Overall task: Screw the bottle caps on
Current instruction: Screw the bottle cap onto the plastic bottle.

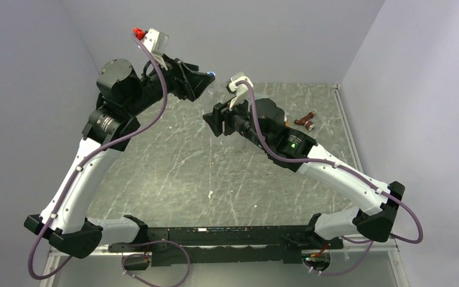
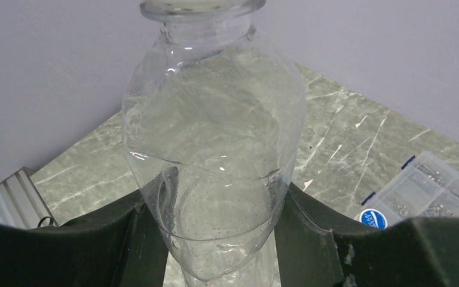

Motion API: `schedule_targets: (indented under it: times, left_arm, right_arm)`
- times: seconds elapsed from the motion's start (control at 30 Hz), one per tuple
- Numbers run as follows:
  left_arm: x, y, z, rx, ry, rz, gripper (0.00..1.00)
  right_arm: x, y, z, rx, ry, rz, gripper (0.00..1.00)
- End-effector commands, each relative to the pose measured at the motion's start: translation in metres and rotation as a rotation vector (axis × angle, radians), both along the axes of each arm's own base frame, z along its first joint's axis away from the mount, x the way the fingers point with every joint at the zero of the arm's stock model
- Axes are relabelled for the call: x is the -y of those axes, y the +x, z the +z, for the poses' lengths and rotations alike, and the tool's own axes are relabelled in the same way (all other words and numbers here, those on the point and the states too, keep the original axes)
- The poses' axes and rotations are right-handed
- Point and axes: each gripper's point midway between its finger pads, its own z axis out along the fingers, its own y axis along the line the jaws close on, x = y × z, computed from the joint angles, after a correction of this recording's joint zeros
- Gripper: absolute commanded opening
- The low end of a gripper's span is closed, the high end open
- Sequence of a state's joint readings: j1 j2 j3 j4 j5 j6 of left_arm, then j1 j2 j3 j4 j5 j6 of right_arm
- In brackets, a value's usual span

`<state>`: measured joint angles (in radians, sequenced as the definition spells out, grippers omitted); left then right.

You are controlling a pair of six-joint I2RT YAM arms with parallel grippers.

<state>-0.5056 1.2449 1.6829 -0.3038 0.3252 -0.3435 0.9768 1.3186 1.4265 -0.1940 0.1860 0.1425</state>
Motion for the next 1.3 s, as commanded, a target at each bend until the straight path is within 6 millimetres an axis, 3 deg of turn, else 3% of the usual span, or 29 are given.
schedule_targets:
  times: [0.0,0.3,0.93,1.13,1.27]
  left_arm:
    - [0.002,-0.004,0.018,0.030,-0.035,-0.018,0.72]
    - [0.006,-0.002,0.014,0.018,-0.029,-0.036,0.65]
    - [0.020,-0.006,0.000,-0.025,0.001,-0.124,0.28]
    - [0.026,-0.026,0.002,-0.001,0.007,-0.221,0.12]
    - [0.033,-0.054,0.007,0.040,0.004,-0.362,0.06]
  right_arm:
    - [0.000,0.001,0.026,0.035,0.051,-0.018,0.35]
    - [0.000,0.001,0.026,0.037,0.048,-0.019,0.35]
    - [-0.001,-0.006,0.036,0.048,0.066,0.032,0.32]
    - [0.007,-0.020,0.053,0.051,0.145,0.229,0.30]
    - [0.013,-0.054,0.067,0.080,0.208,0.488,0.29]
